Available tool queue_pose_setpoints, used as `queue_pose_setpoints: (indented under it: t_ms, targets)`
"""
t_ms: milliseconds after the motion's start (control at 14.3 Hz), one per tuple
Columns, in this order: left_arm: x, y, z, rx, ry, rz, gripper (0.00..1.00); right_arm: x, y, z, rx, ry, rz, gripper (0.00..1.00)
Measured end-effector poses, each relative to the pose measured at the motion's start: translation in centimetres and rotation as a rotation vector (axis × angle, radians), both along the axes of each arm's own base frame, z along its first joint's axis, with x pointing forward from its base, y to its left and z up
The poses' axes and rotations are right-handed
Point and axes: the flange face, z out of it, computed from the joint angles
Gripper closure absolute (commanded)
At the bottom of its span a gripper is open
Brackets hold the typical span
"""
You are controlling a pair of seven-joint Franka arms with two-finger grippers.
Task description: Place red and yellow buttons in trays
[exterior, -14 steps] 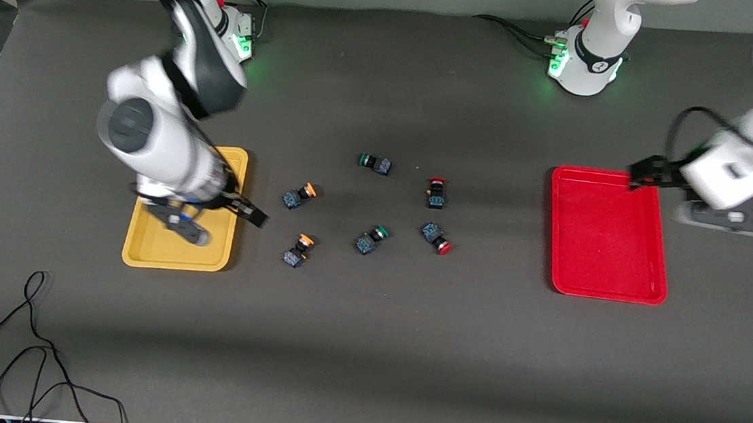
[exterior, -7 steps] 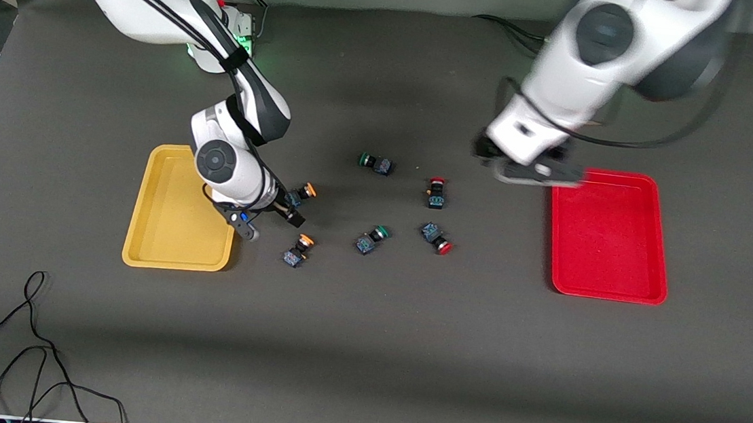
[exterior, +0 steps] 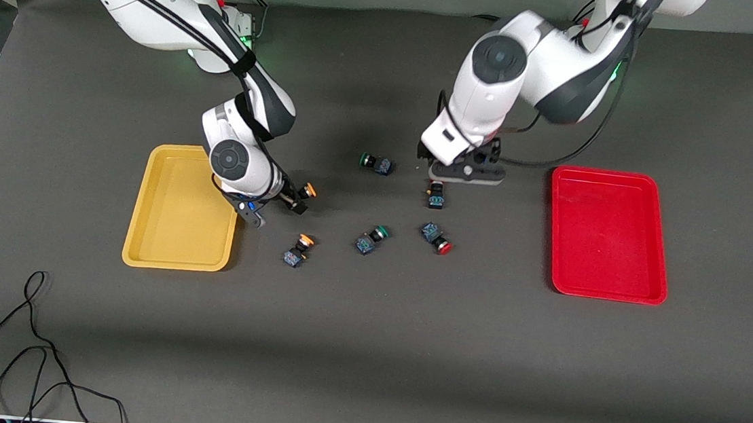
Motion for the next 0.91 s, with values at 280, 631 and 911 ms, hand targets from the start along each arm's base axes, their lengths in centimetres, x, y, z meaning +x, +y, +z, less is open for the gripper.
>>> queue_pose_setpoints:
  t_ms: [280,631,911]
  targets:
    - [-1.3,-0.8,-9.6,0.011,0.006,0.025,0.00,0.0,0.4,-0.4,0.006,-0.007,-0.001,0.88]
    - [-2.4,-1.5,-17.5,0.009,0.015,0.038,0.00,2.9,-2.3,7.2,-0.031,0.015,0.034,0.88]
    - [-3.1,-1.5,-19.3,0.028,0.038,0.028,0.37,4.5,-15.8,10.4,-0.036,0.028,0.162,0.86]
